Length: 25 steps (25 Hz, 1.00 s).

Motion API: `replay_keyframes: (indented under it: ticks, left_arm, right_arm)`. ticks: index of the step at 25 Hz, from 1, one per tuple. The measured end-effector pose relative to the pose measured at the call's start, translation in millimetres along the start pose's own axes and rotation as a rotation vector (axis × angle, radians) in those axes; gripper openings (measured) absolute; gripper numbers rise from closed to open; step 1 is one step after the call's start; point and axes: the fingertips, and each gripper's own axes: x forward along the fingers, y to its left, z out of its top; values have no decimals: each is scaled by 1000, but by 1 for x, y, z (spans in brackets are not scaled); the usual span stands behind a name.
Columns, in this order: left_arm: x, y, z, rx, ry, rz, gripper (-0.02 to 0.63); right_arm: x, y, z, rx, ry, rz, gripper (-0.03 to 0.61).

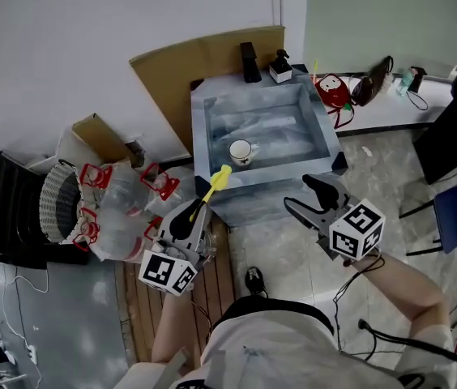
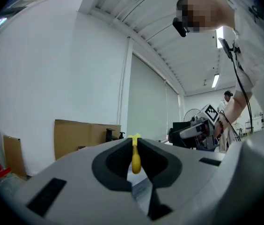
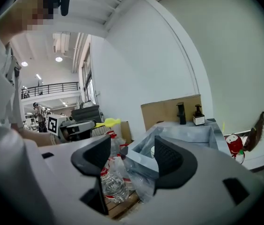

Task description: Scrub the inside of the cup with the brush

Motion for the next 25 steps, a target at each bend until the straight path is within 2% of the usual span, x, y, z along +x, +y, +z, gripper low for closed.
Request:
replay_keyframes:
  ticks: [5,11,18,21,25]
  left_arm:
    - [19,29,1,-26,-10,-32,35]
    - [47,60,4,-34,-14,-46,35]
    - [76,76,-10,-23,10,-38,35]
    - [90,87,-14,-15,9,-10,35]
    - [111,93,-10,3,30,1,35]
  right_arm:
    - [24,-17,8,0,35,-42,299]
    - [44,-46,40,-32,-2,-114,341]
    - [75,-78,29,-34,62,-76,347]
    - [95,-97,26,-69,86,-36,348]
    - [121,-129,14,-123,181,20,350]
